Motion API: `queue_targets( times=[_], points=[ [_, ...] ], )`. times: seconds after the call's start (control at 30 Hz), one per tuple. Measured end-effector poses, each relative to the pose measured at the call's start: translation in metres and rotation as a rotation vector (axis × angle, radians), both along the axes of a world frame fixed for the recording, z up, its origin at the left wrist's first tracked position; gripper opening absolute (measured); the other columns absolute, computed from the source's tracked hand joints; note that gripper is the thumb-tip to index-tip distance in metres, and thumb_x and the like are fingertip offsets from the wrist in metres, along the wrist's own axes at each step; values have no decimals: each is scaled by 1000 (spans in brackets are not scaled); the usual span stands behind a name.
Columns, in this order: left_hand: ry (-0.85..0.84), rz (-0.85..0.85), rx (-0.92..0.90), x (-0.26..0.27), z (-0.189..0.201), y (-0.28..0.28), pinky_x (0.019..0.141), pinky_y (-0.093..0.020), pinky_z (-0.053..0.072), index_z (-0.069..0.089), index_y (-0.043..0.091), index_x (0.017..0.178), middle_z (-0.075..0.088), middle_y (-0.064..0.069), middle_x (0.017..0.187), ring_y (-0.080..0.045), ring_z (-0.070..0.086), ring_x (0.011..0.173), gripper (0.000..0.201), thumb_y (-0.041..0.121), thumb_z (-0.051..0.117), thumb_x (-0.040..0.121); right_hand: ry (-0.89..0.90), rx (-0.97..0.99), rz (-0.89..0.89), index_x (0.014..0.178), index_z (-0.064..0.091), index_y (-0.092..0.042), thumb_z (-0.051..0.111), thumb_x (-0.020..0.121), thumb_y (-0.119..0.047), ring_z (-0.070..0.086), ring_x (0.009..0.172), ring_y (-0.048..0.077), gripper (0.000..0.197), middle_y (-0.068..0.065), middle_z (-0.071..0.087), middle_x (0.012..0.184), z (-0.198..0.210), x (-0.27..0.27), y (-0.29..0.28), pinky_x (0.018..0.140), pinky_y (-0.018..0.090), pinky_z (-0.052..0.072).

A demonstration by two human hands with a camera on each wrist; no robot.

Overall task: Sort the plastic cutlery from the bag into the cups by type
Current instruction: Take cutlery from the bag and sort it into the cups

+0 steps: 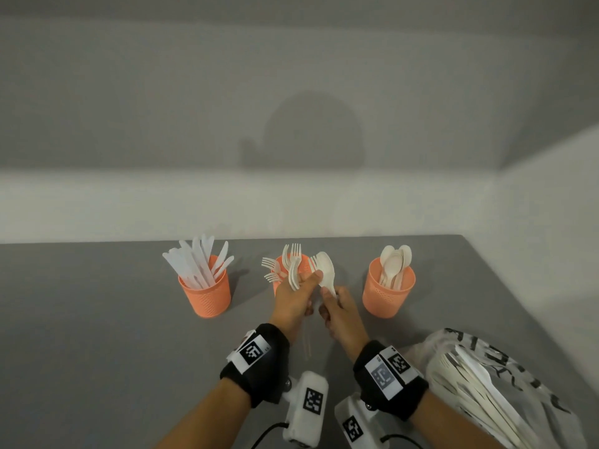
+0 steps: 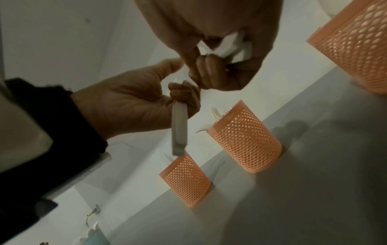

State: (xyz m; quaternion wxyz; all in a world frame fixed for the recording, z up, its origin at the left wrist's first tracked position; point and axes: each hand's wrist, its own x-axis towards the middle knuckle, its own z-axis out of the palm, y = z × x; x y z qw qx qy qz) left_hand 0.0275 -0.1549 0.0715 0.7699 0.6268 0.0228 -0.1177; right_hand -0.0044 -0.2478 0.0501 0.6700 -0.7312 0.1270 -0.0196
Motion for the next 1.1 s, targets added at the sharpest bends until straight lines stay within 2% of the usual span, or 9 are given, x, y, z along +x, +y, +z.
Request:
queue_targets(
  times=[0.2, 0.37, 0.53, 0.67, 0.73, 0.83, 0.93, 1.03, 1.1],
  points=[
    [72, 29, -38, 0, -6, -10, 36, -16, 37, 55, 5, 81, 49, 8, 38, -5, 46, 32, 9, 10, 60, 87, 32, -53, -1, 81, 45, -10, 29, 100, -27, 39, 35, -1, 31, 0, 48, 60, -6, -2, 0, 37, 11, 28],
    [85, 53, -34, -1, -5, -15, 34, -15, 36, 57, 7, 82, 53, -3, 53, -3, 45, 32, 6, 6, 63, 84, 29, -33, 14, 81, 42, -8, 30, 100, -19, 36, 33, 1, 25, 3, 48, 62, 3, -6, -4, 35, 16, 29],
    [99, 34, -9, 2, -3, -18, 36, -16, 34, 52, 6, 70, 48, -3, 51, -4, 42, 32, 15, -2, 51, 83, 41, -63, -58, 80, 41, -12, 33, 99, -20, 37, 44, 8, 22, 2, 46, 63, 3, -4, -6, 38, 18, 29],
    [152, 0, -34, 6, -9, -20, 49, -27, 36, 52, 8, 59, 49, -6, 51, -16, 43, 48, 27, 9, 47, 86, 12, -30, -51, 85, 43, -12, 34, 98, -16, 38, 43, 8, 16, 3, 47, 61, 1, -1, -9, 36, 17, 30],
    [185, -16, -87, 12, -8, -18, 55, -29, 39, 48, 12, 58, 50, -2, 50, -19, 48, 58, 33, 13, 43, 90, -2, -40, -52, 89, 47, -11, 34, 97, -13, 45, 47, 12, 16, 5, 49, 62, 2, 0, -15, 40, 20, 37],
    [215, -5, -201, 27, 9, -15, 56, -24, 46, 45, 11, 66, 51, 0, 51, -16, 54, 55, 29, 12, 39, 94, -22, -24, -94, 91, 54, -9, 36, 95, -4, 54, 62, 15, 20, 4, 56, 68, 8, 6, -36, 59, 21, 48],
    [126, 55, -259, 49, 35, -7, 56, -26, 47, 50, 10, 81, 46, 1, 46, -12, 52, 41, 19, 9, 39, 96, -122, -15, -195, 80, 55, -15, 35, 94, 2, 59, 62, 6, 30, 6, 59, 73, 19, 20, -69, 74, 26, 48],
    [-134, 123, -144, 75, 56, 1, 56, -25, 46, 51, 14, 88, 45, 7, 43, -9, 52, 42, 20, 11, 35, 98, -248, -39, -283, 80, 50, -18, 35, 93, 7, 61, 57, -2, 32, 2, 66, 72, 32, 31, -104, 66, 19, 50],
    [-338, 163, -21, 88, 65, 3, 54, -19, 48, 50, 18, 85, 46, 5, 49, -8, 53, 46, 23, 9, 34, 99, -291, -69, -332, 82, 49, -21, 37, 92, 7, 64, 67, 4, 33, -5, 69, 67, 39, 34, -125, 69, 24, 52]
  ],
)
